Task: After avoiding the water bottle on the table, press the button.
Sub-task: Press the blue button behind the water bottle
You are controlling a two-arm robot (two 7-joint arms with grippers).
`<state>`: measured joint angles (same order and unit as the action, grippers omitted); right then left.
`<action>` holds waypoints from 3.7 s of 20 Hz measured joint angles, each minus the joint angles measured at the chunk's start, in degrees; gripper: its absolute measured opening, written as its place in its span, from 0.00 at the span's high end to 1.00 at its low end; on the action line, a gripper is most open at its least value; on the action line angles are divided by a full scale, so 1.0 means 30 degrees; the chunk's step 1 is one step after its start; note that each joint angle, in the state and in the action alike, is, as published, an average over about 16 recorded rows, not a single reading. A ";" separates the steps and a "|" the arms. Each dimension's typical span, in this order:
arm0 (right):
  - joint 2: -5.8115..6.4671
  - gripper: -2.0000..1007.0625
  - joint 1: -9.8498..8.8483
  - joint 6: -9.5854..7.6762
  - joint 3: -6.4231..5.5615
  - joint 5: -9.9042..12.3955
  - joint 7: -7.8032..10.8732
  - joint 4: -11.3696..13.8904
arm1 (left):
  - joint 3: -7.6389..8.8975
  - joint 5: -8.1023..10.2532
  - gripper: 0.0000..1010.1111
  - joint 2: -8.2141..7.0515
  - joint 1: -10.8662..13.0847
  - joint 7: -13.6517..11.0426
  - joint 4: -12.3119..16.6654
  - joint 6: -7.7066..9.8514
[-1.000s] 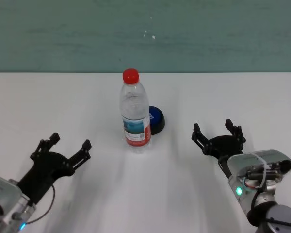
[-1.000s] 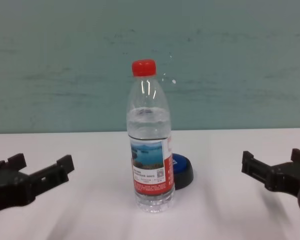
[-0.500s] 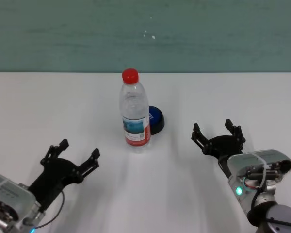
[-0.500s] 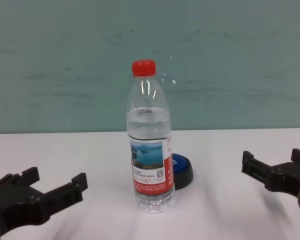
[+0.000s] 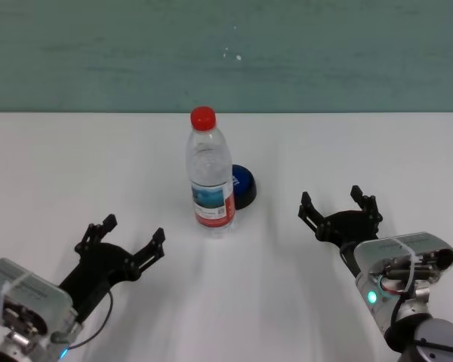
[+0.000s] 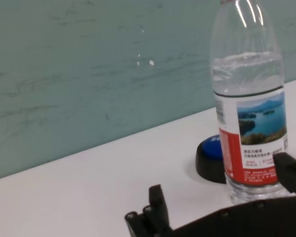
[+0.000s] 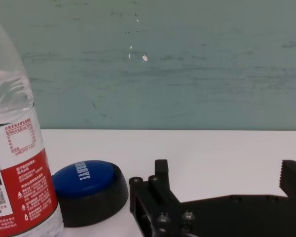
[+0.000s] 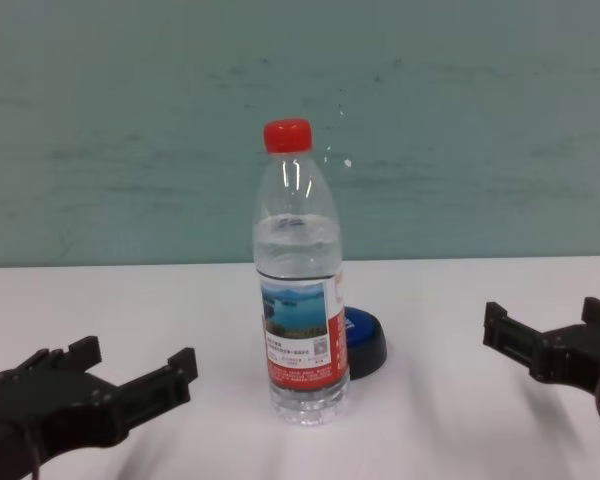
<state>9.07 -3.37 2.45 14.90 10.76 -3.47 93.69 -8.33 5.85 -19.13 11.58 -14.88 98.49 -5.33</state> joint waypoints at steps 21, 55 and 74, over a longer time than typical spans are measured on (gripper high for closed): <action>0.0000 0.00 0.0000 0.0000 0.0000 0.0000 0.0000 0.0000 | -0.0709 -0.0539 0.00 0.0672 -0.1030 0.0194 -0.0524 0.0202; 0.0001 0.00 0.0000 0.0000 0.0000 0.0000 0.0000 0.0000 | -0.1605 -0.1154 0.00 0.1251 -0.1876 0.0319 -0.1113 -0.0036; 0.0000 0.00 0.0000 0.0000 0.0000 0.0000 0.0000 0.0000 | -0.1592 -0.1142 0.00 0.1475 -0.2144 0.0429 -0.1329 0.0111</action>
<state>9.07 -3.37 2.45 14.90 10.77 -3.47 93.69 -13.11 2.42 -14.71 5.15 -13.59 94.50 -4.99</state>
